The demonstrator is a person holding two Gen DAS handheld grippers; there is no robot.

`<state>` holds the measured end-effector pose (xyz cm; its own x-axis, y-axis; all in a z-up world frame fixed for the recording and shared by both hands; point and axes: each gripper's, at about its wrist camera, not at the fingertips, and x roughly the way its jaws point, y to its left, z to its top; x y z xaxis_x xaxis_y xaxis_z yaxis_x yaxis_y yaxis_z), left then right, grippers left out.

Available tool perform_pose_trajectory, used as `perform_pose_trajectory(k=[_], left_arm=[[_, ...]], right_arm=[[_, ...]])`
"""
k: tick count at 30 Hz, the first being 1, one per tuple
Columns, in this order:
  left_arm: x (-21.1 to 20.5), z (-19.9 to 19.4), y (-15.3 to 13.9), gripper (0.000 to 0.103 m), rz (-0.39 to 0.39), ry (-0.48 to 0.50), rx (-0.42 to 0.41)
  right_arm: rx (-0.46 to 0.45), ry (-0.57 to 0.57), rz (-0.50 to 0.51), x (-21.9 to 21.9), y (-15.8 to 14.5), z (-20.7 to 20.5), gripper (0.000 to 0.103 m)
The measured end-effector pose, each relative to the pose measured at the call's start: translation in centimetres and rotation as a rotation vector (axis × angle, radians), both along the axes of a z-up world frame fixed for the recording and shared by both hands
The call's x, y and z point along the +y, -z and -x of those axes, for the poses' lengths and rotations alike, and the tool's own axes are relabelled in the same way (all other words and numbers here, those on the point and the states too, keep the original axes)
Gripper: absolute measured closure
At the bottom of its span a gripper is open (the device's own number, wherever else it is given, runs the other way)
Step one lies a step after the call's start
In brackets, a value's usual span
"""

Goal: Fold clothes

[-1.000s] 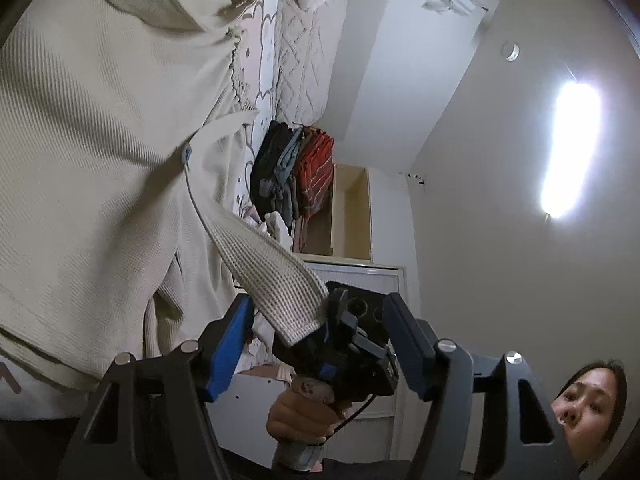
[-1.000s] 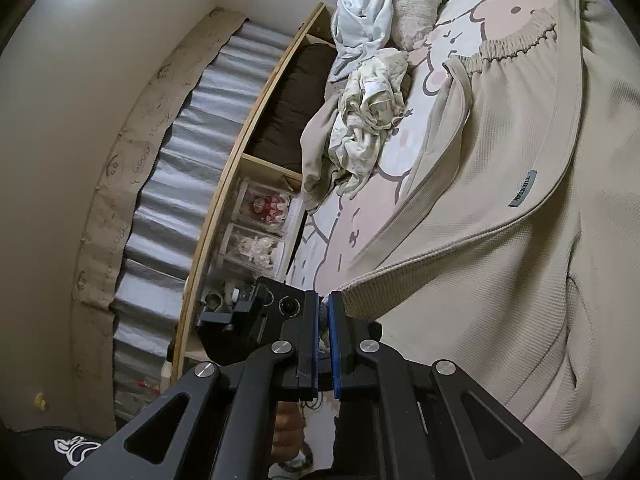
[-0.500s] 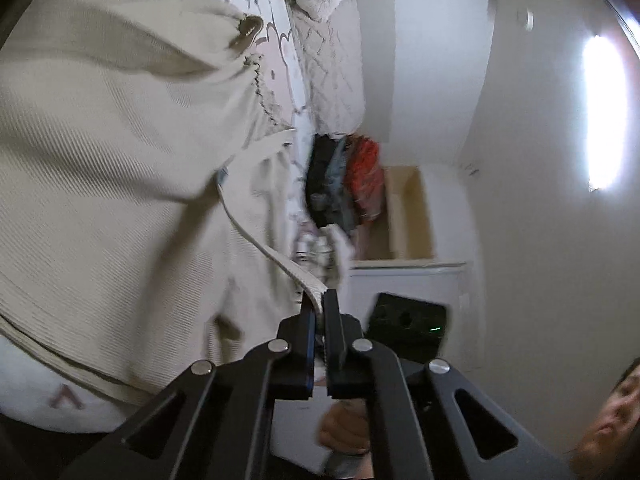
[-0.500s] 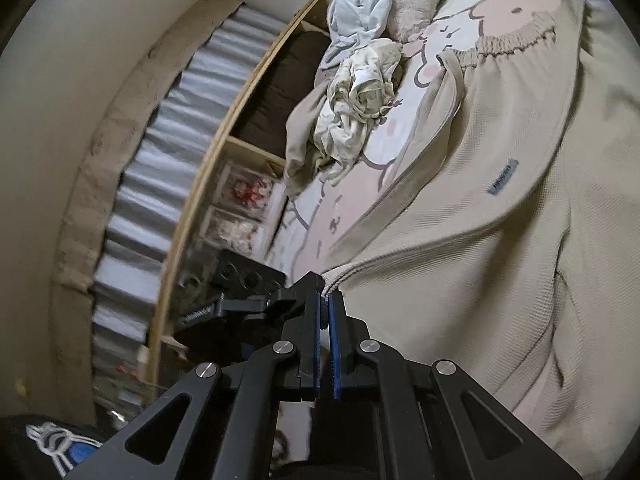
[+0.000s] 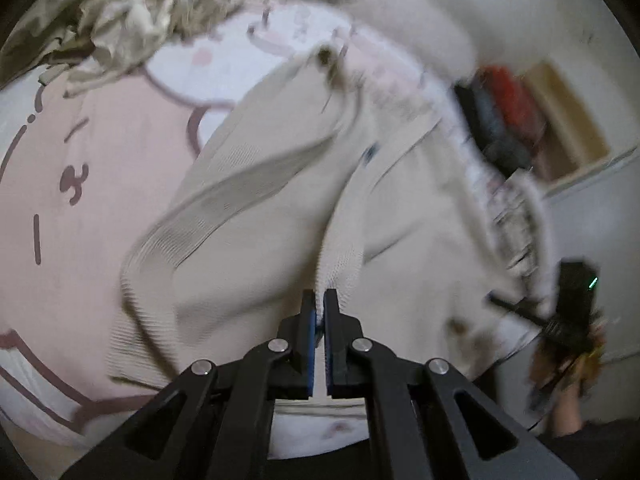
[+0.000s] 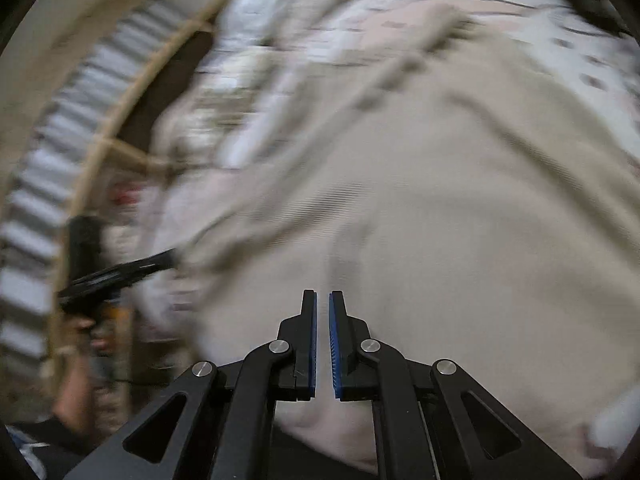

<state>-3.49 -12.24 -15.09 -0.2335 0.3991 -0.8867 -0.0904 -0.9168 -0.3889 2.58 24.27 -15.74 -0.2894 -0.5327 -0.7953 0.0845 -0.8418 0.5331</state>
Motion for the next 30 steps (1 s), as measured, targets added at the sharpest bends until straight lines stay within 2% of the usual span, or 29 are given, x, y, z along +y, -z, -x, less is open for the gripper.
perform_pose_trajectory(k=[2,4,6,7,8,10,23,25,27,28,30], left_arm=[[0.3,0.3,1.9,0.099,0.097,0.024,-0.019],[0.5,0.6,3.2,0.098,0.168,0.04,-0.023],[0.4,0.5,3.1,0.097,0.159,0.03,-0.02],[0.1,0.2,2.9,0.088,0.162,0.018,-0.012],[-0.4,-0.2,2.6,0.065,0.174,0.007,0.001],[-1.3,-1.1,2.1,0.038,0.199,-0.015,0.029],[-7.1,-6.7,-1.1,0.038,0.359,-0.161,0.21],[-7.2,-6.8,-0.8,0.039,0.318,-0.172,0.21],[-7.2,-6.3,-0.7,0.046,0.254,-0.195,0.2],[-7.2,-6.0,-0.7,0.054,0.218,-0.213,0.193],[-7.2,-5.4,-0.4,0.083,0.151,-0.244,0.172]], right_arm=[[-0.077,0.027,-0.095,1.7,2.6,0.1,0.097],[-0.157,0.058,-0.126,3.4,5.5,0.0,0.097],[-0.159,0.095,-0.026,4.9,6.5,-0.4,0.097],[-0.166,0.106,-0.009,5.2,6.6,-0.4,0.097],[-0.173,0.116,0.007,5.5,6.7,-0.4,0.097],[-0.168,0.109,-0.015,5.2,6.7,-0.3,0.097],[-0.15,0.137,0.009,5.6,7.0,-0.6,0.097],[-0.149,0.136,0.004,5.3,6.9,-0.5,0.097],[-0.147,0.135,-0.002,5.2,6.9,-0.4,0.097],[-0.146,0.135,-0.004,5.1,6.9,-0.4,0.097],[-0.146,0.136,-0.002,5.1,6.9,-0.3,0.097]])
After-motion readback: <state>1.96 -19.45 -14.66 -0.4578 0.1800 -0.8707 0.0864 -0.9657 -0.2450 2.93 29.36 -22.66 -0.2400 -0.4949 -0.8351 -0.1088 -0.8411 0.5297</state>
